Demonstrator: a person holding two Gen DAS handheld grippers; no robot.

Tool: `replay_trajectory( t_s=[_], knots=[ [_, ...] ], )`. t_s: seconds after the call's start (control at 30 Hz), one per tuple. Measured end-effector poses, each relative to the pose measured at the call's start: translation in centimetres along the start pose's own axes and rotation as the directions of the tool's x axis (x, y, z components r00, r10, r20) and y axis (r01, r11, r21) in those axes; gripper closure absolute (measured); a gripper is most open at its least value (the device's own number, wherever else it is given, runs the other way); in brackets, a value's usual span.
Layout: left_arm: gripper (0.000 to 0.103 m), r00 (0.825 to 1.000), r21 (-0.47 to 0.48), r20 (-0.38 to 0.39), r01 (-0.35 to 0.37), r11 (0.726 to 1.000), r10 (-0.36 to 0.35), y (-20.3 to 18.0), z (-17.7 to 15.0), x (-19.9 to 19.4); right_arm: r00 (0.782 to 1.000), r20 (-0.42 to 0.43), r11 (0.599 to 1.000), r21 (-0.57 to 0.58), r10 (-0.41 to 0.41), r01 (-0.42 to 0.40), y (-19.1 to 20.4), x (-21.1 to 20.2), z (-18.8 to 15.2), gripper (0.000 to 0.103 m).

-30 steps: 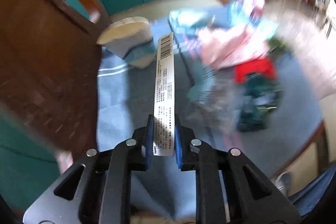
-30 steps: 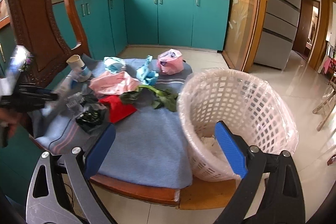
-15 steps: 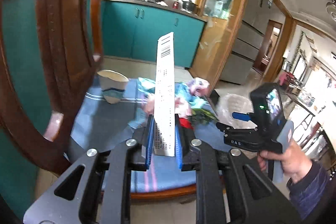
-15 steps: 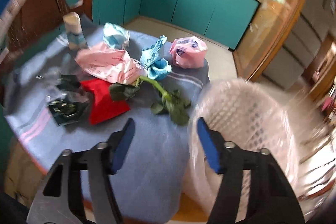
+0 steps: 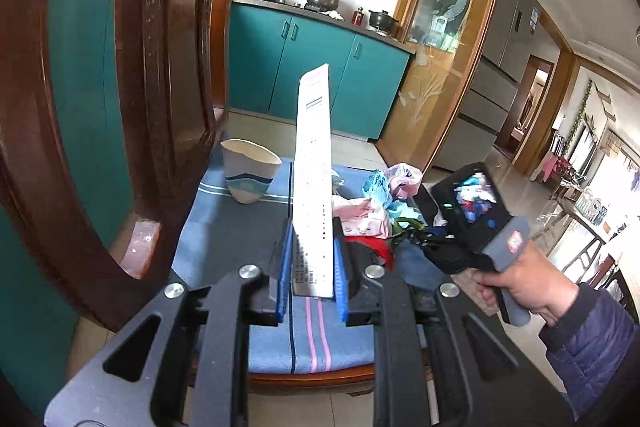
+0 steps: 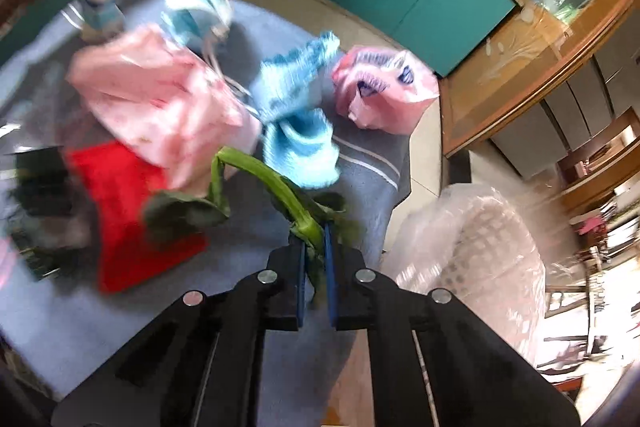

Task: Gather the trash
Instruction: 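Grasp the white box with the left gripper while the right gripper grasps the green leaves, then carry the green leaves over the basket with the right gripper and release them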

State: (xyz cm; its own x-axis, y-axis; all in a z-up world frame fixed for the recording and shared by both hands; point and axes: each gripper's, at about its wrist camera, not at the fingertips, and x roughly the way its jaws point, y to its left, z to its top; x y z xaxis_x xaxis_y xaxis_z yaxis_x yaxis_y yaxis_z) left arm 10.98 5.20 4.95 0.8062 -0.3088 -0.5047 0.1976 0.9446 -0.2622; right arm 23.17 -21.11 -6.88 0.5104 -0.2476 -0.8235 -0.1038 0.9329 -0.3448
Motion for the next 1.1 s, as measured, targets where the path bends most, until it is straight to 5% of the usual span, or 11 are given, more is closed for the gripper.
replay_trajectory(
  t_s=[0.17, 0.33, 0.47, 0.57, 1.1],
  knots=[
    [0.083, 1.000, 0.013, -0.013, 0.016, 1.000, -0.016, -0.9, -0.4, -0.2, 0.982, 0.144, 0.985, 0.096, 0.126, -0.141, -0.7, -7.1, -3.6, 0.094],
    [0.083, 0.998, 0.055, -0.047, 0.033, 0.998, -0.031, -2.8, -1.4, -0.2, 0.915, 0.306, 0.912, 0.230, 0.262, -0.338, -1.4, -12.8, -8.1, 0.094],
    [0.083, 0.998, 0.090, -0.058, 0.029, 0.995, -0.024, -4.5, -2.6, -0.2, 0.876, 0.383, 0.869, 0.274, 0.295, -0.412, -0.7, -14.5, -9.7, 0.094],
    [0.083, 0.997, 0.089, -0.070, 0.026, 0.996, -0.020, -5.2, -3.2, 0.1, 0.877, 0.410, 0.877, 0.288, 0.250, -0.385, 0.1, -15.0, -10.0, 0.094],
    [0.083, 0.995, 0.122, -0.103, 0.010, 0.992, 0.003, -6.4, -4.4, 1.6, 0.881, 0.383, 0.838, 0.350, 0.279, -0.418, -1.5, -12.8, -10.7, 0.094]
  ],
)
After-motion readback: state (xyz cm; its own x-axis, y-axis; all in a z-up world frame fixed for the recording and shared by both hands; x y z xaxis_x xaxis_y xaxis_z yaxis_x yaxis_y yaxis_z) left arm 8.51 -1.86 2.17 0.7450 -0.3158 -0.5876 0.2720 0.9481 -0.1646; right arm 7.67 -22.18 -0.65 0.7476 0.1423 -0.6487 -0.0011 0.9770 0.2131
